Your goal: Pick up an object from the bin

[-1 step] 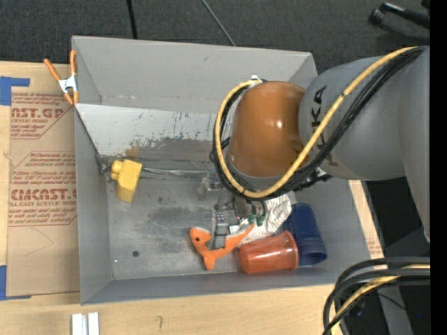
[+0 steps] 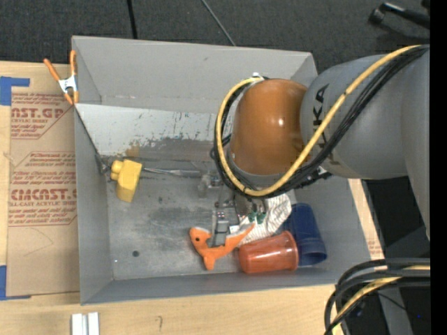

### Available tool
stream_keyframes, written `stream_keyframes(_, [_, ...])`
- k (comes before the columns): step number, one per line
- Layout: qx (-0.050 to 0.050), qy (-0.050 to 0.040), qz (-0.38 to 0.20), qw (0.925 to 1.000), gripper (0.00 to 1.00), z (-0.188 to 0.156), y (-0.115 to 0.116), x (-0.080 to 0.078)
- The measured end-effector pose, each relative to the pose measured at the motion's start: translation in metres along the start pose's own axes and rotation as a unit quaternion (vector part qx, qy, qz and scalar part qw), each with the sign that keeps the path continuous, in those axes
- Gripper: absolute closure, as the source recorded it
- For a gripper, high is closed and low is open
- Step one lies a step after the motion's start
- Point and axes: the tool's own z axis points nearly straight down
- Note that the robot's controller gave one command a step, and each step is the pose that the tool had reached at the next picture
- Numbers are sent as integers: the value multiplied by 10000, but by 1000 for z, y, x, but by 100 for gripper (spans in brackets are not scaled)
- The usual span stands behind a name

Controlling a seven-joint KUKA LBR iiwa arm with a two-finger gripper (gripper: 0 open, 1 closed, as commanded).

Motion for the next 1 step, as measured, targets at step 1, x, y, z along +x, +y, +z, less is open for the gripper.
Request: stream_keyframes(1, [-2,-43,-78,10000,0,42,-25,10])
